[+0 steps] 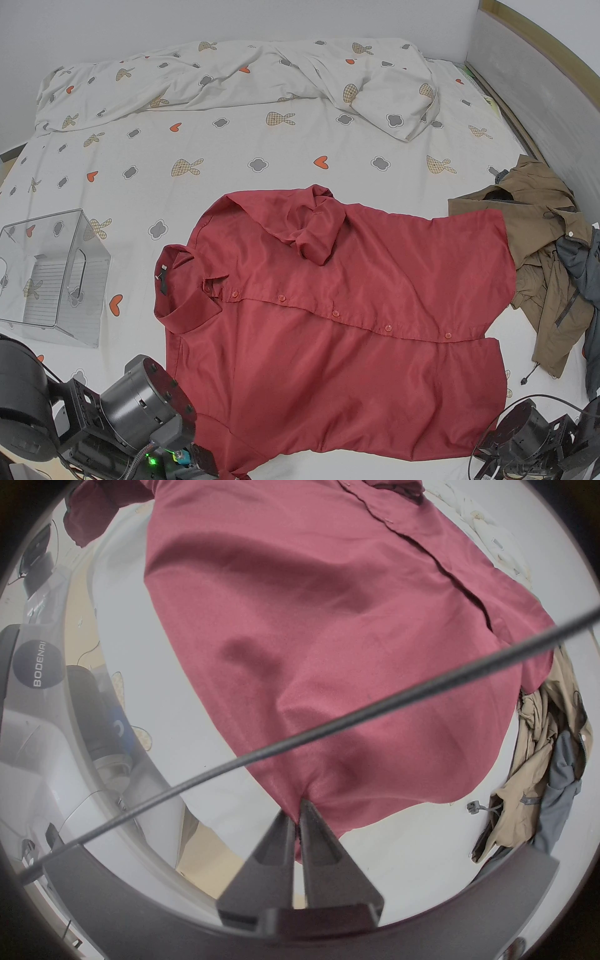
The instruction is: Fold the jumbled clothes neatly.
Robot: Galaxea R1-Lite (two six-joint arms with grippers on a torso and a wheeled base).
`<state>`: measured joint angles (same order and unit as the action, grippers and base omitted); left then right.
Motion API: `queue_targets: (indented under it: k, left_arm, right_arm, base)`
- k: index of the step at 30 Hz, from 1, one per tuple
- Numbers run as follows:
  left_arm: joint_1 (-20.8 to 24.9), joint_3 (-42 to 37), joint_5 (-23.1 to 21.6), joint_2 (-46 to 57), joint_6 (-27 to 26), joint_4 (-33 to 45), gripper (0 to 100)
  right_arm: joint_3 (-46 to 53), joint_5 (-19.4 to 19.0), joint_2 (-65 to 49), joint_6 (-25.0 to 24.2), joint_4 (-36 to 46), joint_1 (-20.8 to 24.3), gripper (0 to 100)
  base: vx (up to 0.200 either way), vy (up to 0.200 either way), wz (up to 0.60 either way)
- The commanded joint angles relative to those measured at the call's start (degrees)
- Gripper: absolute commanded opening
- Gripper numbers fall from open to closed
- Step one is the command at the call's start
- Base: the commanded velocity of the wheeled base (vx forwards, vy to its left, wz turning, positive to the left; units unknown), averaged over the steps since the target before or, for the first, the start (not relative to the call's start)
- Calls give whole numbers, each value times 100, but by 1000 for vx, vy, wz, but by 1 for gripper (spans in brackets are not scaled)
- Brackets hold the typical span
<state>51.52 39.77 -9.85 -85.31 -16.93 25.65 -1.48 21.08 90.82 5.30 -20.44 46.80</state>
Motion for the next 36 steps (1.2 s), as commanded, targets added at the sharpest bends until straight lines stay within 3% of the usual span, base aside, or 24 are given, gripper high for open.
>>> queue_targets:
  k: [1,3,4,6,10,12,13,14,22,27,29,36]
  left_arm:
    - [271,-303,-8,14,6,72,0]
    - [333,-320,-8,23,6,133,0]
    - [517,-303,-17,41,6,362,0]
    - [588,-285,-17,23,6,441,0]
    - [842,-276,-333,-30,15,652,0]
    - [842,-276,-333,-30,15,652,0]
    - [895,-312,-536,-82,23,722,0]
    - [895,-320,-544,-126,15,757,0]
    - [939,-232,-615,-311,23,845,0]
    - [324,145,-122,-179,-3,854,0]
    - [87,339,150,-74,-21,854,0]
    - [-617,937,387,-21,-794,1030,0]
  right_arm:
    - [148,-675,-1611,287,831,66,0]
    - [112,-816,-1796,349,1025,75,0]
    - [-55,-1132,-2306,472,1622,75,0]
    - [-134,-1202,-2464,498,1895,84,0]
    - [-705,-1721,-2956,507,3266,145,0]
    - [-705,-1721,-2956,507,3266,145,0]
    - [-1065,-1950,-3228,507,4110,268,0]
    - [-1136,-1950,-3255,507,4268,303,0]
    - [-1224,-1941,-3237,489,4321,233,0]
    - [-1549,-1879,-3228,463,4321,31,0]
    - [-1777,-1853,-3228,480,4321,-321,0]
    - [-2287,-1853,-3220,498,4198,-1041,0]
  base:
    - [0,0,0]
    - [0,0,0]
    - [0,0,0]
    - [0,0,0]
    - [0,0,0]
    - [0,0,0]
    - [0,0,0]
    - [0,0,0]
    - [0,0,0]
    - [0,0,0]
    - [0,0,0]
    - [0,0,0]
